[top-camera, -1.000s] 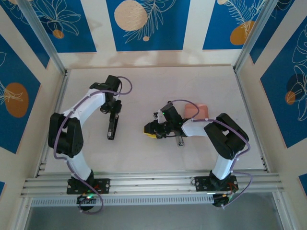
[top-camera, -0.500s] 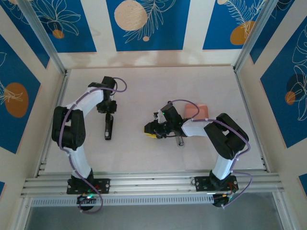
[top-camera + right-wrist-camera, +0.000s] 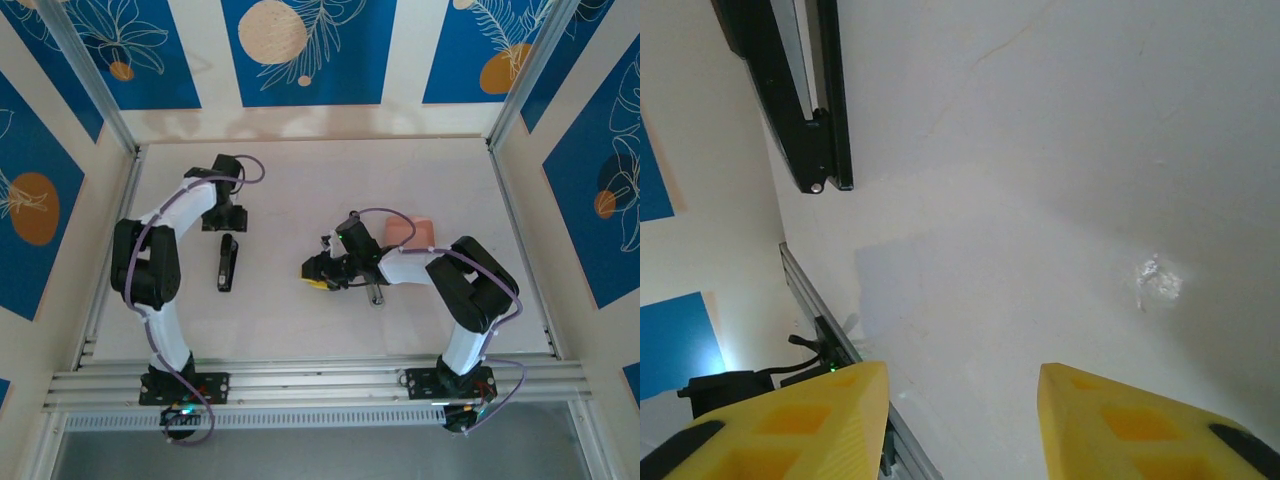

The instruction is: Load the staples into the stapler

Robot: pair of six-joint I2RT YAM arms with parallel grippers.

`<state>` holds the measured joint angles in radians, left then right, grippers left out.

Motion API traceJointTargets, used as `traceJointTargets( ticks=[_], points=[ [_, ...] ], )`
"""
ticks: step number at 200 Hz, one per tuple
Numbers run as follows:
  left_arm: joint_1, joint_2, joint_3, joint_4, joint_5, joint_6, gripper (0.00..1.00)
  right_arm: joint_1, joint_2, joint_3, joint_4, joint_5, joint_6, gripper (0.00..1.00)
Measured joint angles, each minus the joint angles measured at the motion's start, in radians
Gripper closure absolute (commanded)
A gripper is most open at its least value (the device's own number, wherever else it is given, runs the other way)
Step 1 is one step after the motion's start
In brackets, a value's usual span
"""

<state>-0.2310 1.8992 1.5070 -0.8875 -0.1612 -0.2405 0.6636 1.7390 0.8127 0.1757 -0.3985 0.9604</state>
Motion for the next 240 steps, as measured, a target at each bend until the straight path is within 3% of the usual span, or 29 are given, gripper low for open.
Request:
traceJointTargets(
  ticks=[30, 56, 85, 112, 168, 240],
  points=[
    [0.000, -0.098, 0.011, -0.018, 0.043, 0.001, 0.18, 0.000, -0.047, 0.072, -0.163, 0.047, -0.078, 0.52],
    [0.001, -0.274, -0.024, 0.028, 0.164, 0.007, 0.17, -0.005, -0.086, 0.198, -0.371, 0.132, -0.199, 0.51],
    [0.002, -0.523, -0.200, 0.168, 0.335, 0.006, 0.17, -0.034, -0.095, 0.350, -0.599, 0.268, -0.346, 0.48],
    [0.002, -0.665, -0.409, 0.327, 0.486, -0.018, 0.18, -0.097, -0.074, 0.476, -0.798, 0.399, -0.481, 0.43],
    [0.002, -0.739, -0.715, 0.591, 0.644, -0.096, 0.19, -0.234, 0.165, 0.794, -1.048, 0.599, -0.700, 0.33],
    [0.002, -0.768, -0.760, 0.664, 0.651, -0.101, 0.19, -0.251, 0.423, 0.984, -1.136, 0.655, -0.826, 0.33]
  ],
)
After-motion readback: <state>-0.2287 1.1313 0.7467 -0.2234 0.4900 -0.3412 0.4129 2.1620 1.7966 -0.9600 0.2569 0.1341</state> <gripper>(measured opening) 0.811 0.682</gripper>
